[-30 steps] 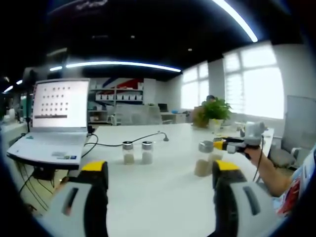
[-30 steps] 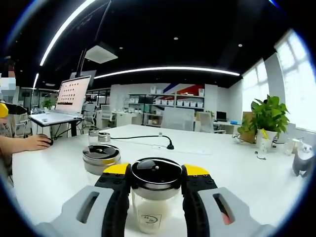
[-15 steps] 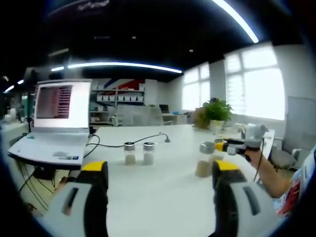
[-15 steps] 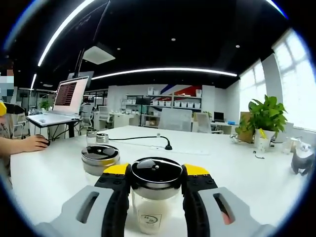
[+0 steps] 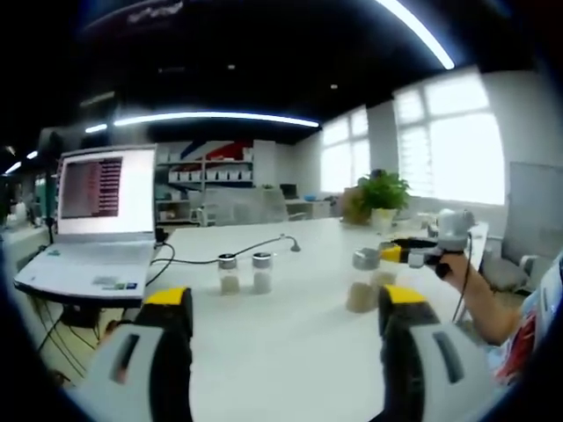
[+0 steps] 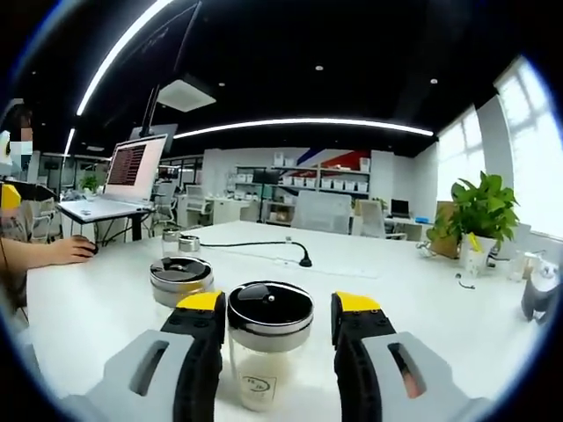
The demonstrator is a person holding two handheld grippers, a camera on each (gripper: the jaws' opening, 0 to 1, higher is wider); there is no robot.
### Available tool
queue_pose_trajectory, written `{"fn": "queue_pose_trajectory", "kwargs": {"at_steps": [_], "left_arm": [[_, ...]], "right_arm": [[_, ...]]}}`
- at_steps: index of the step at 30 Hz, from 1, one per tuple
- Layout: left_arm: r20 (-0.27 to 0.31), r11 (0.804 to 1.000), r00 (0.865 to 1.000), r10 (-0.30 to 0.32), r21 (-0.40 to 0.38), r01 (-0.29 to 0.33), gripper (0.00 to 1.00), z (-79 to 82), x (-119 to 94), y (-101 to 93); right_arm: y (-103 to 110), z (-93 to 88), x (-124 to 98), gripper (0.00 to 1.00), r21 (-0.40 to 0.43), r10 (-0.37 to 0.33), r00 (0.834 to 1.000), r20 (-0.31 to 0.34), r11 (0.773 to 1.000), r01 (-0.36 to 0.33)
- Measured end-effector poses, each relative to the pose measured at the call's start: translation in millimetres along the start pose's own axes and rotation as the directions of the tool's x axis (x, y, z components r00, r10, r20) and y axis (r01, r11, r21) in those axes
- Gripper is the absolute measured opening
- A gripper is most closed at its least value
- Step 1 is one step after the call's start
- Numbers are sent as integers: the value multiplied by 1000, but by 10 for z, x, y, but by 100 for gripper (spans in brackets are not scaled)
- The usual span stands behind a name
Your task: Rotate the seasoning bottle until the label or dispensing opening points toward the visible target arrow and the bottle remains upright within the marked orientation range
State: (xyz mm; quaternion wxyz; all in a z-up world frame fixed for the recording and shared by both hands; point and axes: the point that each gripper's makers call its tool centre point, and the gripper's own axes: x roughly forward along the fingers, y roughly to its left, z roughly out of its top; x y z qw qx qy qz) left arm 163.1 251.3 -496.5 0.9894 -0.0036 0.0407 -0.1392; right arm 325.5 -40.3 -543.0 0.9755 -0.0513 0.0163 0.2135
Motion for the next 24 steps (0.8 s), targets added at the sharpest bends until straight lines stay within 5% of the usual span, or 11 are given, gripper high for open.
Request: {"fn": "queue_pose_trajectory", "kwargs": {"at_steps": [5,9,15,24], "left_arm": [[-7,1000,1000,8,-4,-8,92,-21,-7,25],[0,1000,1000,10,-8,-10,92,-10,-10,21],[19,999,999,30,10,-30,90,19,26,-13],[41,1000,999,-21,4,21,90,48,79,-162]], "right_arm": [[-139,159,-182,73,-20,-25,999,32,999,26],[-267,204,-355,74,-19,-18,1000,15,1000,18],[-528,182,-558,90,-31,-102,994,-41,994,101],[-538,200,-904,95,-46,-51,998,-48,998,49]]}}
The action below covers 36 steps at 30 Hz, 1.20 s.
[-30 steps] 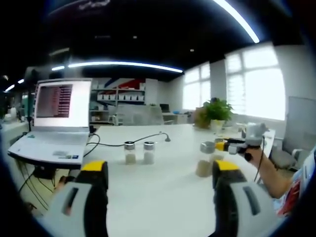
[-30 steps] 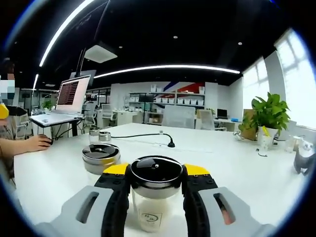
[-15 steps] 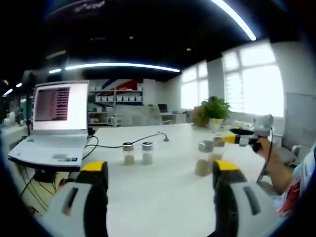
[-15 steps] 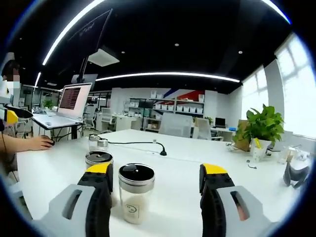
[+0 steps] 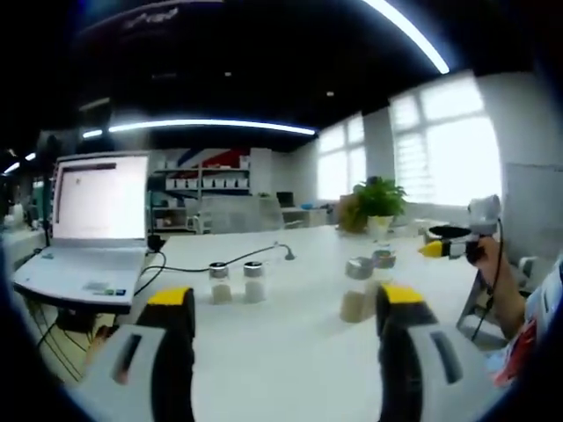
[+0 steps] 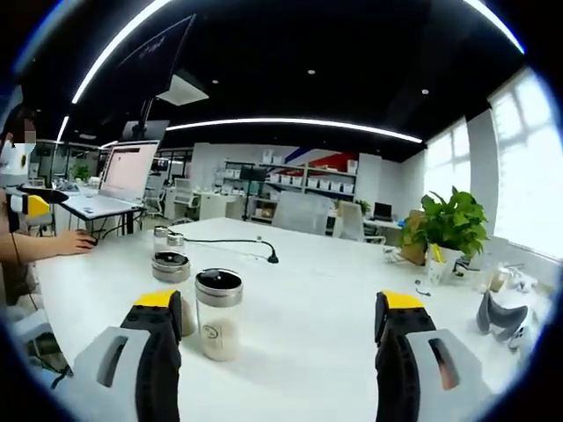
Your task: Rotate the seasoning bottle until the label or dispensing opening points toward the visible target arrow and the bottle remains upright within the marked orientation range
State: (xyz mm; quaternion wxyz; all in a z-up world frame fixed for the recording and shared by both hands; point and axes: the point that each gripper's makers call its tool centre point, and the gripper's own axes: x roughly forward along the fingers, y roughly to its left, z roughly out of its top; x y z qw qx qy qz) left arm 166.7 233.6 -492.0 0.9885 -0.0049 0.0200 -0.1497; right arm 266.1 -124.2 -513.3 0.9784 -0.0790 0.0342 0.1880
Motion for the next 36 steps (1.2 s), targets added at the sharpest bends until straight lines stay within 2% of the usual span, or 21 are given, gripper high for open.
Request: {"fn": "queue_pose_trajectory", "kwargs": {"at_steps": [2,5,7,9,10,12,14,18,20,22,28,36], "left_arm": [[-6,1000,1000,-13,-2,13,90,-17,10,-32],[-29,999,999,-45,6,45,90,-66,24,-106],[-25,999,998,-50,1,50,90,-62,35,-122],[-23,1000,999,-31,-2,31,92,-68,56,-114],[-46,1000,999,-7,13,8,93,-108,53,-82],[-59,1000,998,0,30,2,93,-124,61,-77],[-50,1000,999,-3,21,5,93,-100,50,-75],[32,999,999,-9,-44,11,95,62,30,-89],[35,999,999,-16,-48,17,99,65,32,-100],[27,998,998,-51,-25,51,98,54,39,-159],[36,997,996,-75,8,75,100,83,72,-247],[29,997,997,-77,9,77,100,61,141,-229]], "right_arm": [[-3,-18,-99,94,12,9,1000,5,1000,-9],[-77,-41,-285,90,50,-15,999,33,999,13],[-100,-70,-342,92,41,-7,1000,3,999,7],[-104,-73,-387,93,30,0,1000,-2,1000,0],[-112,-82,-416,93,28,-4,1000,-5,1000,4],[-132,-96,-454,93,27,-13,1000,-7,1000,13],[-128,-118,-471,93,29,-10,1000,-15,1000,11],[-64,-212,-439,93,-1,40,998,-44,999,-40],[-38,-299,-426,92,-29,66,994,-85,997,-68],[-41,-341,-410,91,-44,69,993,-99,996,-73],[-21,-230,-433,89,-15,100,994,-40,995,-101],[-10,-191,-448,89,-5,116,993,-25,993,-117]]}}
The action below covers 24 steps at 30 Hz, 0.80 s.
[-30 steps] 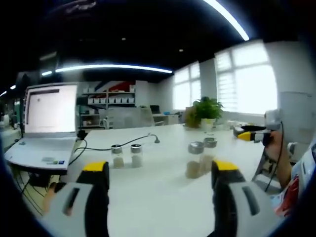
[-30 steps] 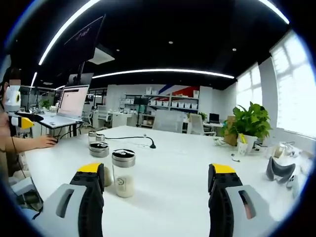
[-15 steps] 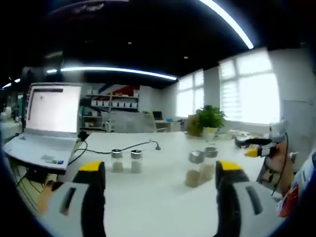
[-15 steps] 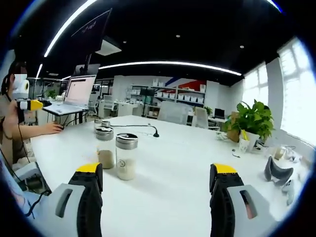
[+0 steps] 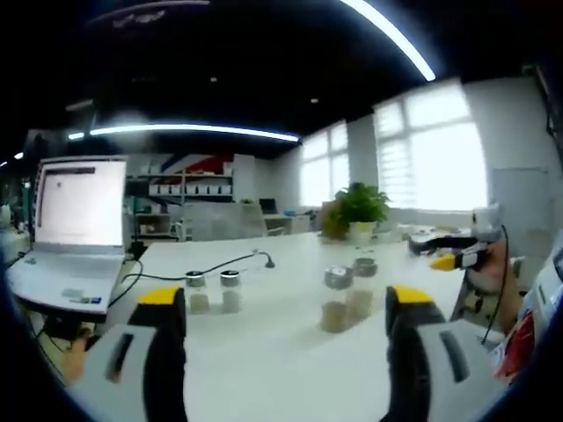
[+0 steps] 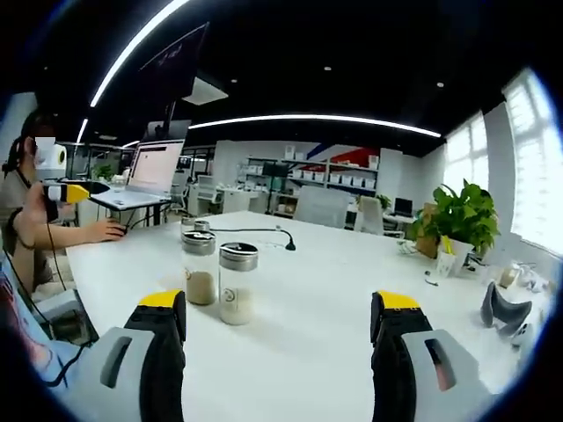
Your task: Rotate the seasoning bottle until the label or dispensing opening points toward the visible target arrow and the bottle remains upright within the marked orientation range
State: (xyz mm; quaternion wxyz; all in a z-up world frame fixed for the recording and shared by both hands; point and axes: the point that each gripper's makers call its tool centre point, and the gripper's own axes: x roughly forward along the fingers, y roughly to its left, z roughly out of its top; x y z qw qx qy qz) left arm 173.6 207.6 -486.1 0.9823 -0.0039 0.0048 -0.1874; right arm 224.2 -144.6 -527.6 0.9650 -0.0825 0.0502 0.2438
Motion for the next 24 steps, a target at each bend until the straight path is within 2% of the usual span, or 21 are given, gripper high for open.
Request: {"fn": "queue_pose_trajectory", "kwargs": {"at_steps": [11,15,19,24], "left_arm": [[44,999,999,-32,9,31,95,214,205,31],[50,999,998,-47,3,47,95,261,373,75],[36,997,997,-69,-21,70,95,249,536,95],[32,997,997,-65,-34,66,94,274,738,187]], "right_arm": [[-61,-55,-3,88,15,7,1000,-13,1000,-7],[-131,3,-45,87,19,-36,999,12,999,35],[-171,67,-105,86,25,-48,998,37,999,47],[-187,46,-134,87,28,-42,999,27,999,42]]}}
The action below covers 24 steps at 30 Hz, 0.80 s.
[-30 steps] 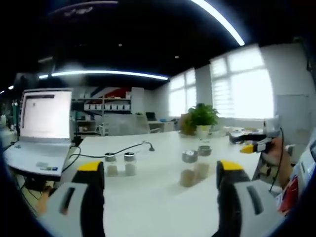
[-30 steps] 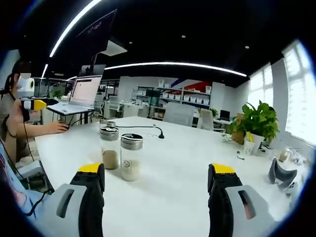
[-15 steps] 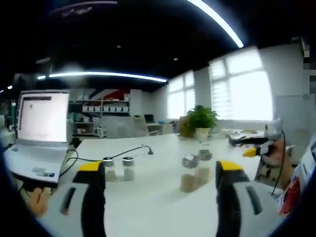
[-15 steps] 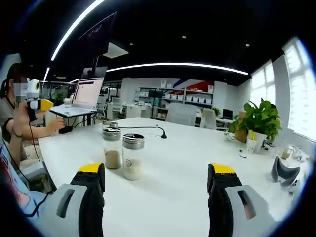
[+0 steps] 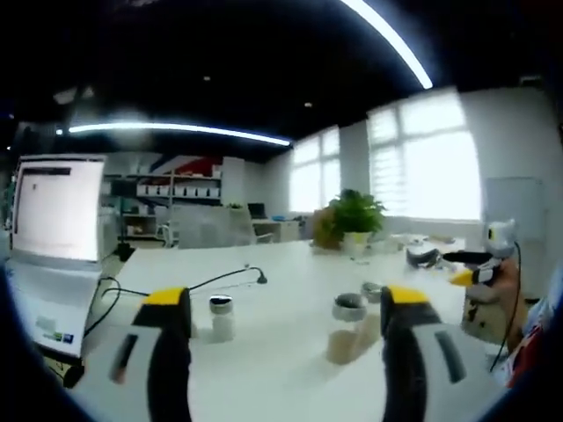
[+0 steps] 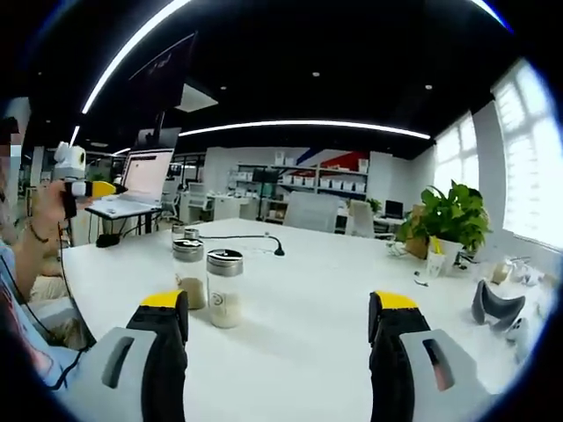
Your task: Rotate the seasoning bottle until the label or dispensing opening points toward the visible target arrow and the bottle remains upright within the marked orientation range
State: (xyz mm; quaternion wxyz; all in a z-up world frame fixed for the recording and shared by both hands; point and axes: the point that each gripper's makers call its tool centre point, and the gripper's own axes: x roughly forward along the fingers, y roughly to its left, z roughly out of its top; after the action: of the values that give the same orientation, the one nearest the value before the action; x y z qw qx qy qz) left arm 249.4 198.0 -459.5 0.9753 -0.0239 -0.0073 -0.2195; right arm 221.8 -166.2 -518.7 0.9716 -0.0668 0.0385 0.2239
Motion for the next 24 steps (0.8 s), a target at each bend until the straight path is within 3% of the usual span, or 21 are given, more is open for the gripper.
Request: {"fn": "queue_pose_trajectory", "kwargs": {"at_steps": [3,6,13,17,24], "left_arm": [[33,998,998,-48,-32,49,94,42,139,-3],[45,998,998,-52,-41,54,92,55,241,33],[76,999,997,-7,-39,9,91,44,487,224],[74,999,997,6,-51,-2,91,-44,656,318],[40,999,999,-11,-43,12,88,-340,951,415]], "right_arm": [[-10,6,-9,87,15,3,1000,6,1000,-3],[-28,1,-17,87,20,-4,1000,6,1000,4],[-61,24,-43,80,15,-15,1000,21,1000,15],[-11,77,-65,84,12,-1,999,32,1000,1],[12,106,-106,86,22,11,999,37,1000,-12]]}}
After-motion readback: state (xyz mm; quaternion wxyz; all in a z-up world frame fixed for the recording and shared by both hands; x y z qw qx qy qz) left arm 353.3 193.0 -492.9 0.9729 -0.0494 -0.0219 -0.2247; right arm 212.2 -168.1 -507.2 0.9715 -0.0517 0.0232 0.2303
